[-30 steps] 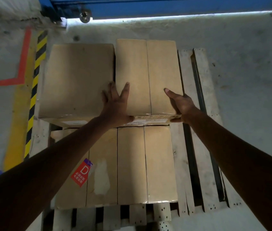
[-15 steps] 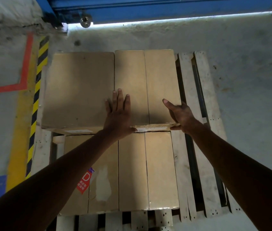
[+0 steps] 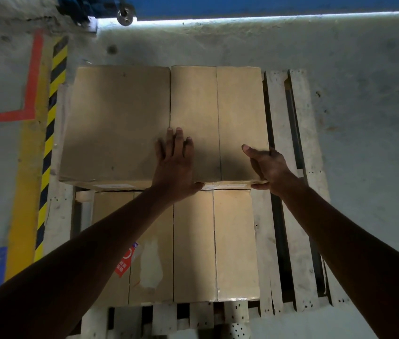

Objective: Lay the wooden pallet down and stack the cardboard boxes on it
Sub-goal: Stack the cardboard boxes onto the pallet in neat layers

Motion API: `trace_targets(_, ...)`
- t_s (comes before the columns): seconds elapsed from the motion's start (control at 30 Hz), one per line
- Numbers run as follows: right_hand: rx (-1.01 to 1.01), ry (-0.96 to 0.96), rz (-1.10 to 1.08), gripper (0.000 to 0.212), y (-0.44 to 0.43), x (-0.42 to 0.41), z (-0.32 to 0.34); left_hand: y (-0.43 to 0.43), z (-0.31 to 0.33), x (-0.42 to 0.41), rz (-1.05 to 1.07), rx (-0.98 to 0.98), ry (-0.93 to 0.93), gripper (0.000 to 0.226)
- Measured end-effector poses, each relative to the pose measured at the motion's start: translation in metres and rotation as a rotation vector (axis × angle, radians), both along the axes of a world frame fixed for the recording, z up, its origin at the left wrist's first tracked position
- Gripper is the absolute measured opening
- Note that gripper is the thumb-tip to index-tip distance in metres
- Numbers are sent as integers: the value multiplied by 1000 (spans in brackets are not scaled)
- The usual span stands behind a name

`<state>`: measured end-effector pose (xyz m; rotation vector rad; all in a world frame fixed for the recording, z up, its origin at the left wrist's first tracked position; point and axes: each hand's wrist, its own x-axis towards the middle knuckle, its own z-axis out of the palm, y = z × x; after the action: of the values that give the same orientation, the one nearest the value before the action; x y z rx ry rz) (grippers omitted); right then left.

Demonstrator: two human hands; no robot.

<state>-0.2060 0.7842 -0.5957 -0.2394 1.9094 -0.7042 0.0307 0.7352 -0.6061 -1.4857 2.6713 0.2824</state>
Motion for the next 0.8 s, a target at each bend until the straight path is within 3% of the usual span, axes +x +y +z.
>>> trace_targets(0.17,36,-28,-47,85,-3,-3,-6,1,-5,-1,-13,-13,9,112)
trace_targets(0.33,108,13,47,79,0,1,13,2,5,-6,8,86,-70,121)
trace_targets(0.43,62,159,147,83,11,11,27,2,18,-7,19,171,-79,128)
trace_targets(0.5,-57,279,172,93,26,19,38,3,30,-6,36,246,16,130)
trace_targets(0.63,-165,539,359,89,84,35,62,33,70,14,165,263,312,109)
trace_targets(0.8,-215,772,541,84,165,68,122,104,118,72,244,288,359,101)
